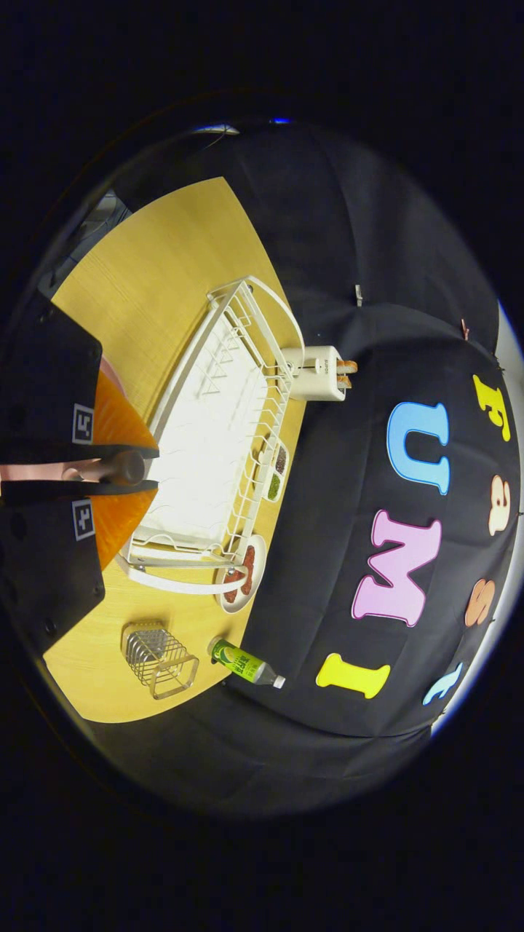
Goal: Take the plate from the dish rack, then take the spoon from the basket and place it into the plate.
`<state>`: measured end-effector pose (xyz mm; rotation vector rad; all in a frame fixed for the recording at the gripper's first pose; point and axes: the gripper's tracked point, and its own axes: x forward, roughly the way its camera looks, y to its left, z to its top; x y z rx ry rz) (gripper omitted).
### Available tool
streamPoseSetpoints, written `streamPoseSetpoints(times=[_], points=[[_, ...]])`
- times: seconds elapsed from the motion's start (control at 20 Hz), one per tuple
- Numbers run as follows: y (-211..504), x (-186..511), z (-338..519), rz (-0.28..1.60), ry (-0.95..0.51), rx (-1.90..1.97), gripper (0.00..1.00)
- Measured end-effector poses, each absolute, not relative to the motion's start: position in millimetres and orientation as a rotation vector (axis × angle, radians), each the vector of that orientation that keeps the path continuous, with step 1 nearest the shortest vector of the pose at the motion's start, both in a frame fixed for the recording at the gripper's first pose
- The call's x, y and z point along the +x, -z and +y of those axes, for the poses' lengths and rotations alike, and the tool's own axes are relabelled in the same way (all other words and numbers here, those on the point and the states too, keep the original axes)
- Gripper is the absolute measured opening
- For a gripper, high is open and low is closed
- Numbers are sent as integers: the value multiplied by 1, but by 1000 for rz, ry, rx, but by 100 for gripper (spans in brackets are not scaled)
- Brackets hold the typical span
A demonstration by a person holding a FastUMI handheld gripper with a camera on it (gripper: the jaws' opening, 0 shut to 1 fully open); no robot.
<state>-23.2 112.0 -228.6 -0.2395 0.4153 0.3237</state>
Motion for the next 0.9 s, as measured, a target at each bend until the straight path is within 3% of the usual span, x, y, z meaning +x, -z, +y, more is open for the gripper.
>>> streamPoseSetpoints(times=[0.4,0.45,0.65,0.7,0.9], points=[[233,-26,127,463,-342,-197,19],[233,-29,132,478,-355,-173,24],[225,-38,139,495,-379,-119,96],[219,-37,139,488,-377,-112,100],[207,-38,147,485,-397,-91,98]])
